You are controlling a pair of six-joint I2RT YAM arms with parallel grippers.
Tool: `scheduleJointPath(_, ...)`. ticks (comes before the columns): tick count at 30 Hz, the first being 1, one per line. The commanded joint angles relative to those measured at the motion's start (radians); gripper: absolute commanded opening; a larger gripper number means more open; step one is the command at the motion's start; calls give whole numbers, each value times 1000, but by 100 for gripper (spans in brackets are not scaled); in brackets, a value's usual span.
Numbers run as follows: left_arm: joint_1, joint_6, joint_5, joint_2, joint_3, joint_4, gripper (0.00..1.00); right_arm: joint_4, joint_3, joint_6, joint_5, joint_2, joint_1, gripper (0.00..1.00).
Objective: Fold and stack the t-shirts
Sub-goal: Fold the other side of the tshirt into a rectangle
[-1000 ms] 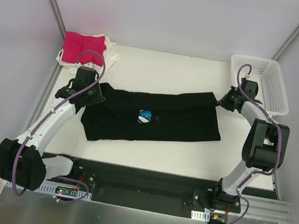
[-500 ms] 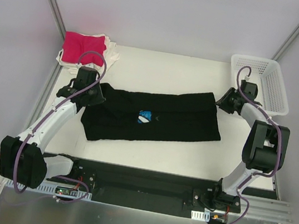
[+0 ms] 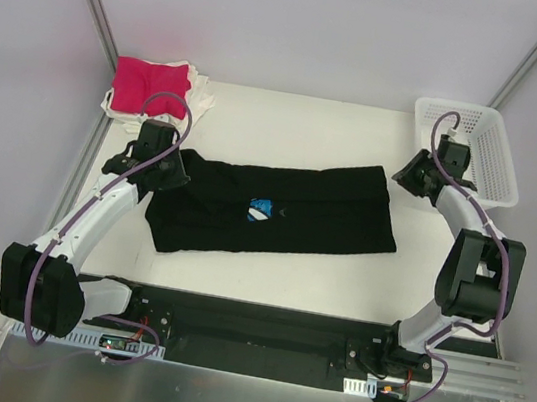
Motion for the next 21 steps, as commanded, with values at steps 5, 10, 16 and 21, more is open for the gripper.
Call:
scheduleJointPath(5,-12,-28,23,-45,-42,22,97,10,73,21,-12,-60,28,24)
scheduleJointPath(10,-26,-37,0,-69,-37,26,99,18,87,29,-39,-57,40,19)
scheduleJointPath(16,-27,-37,-75,-25,7,84,99,32,107,33,-67,-23,190,11)
scheduleJointPath(21,-29,-102,-142,69,43,161,99,81,147,78,-111,68,299,9)
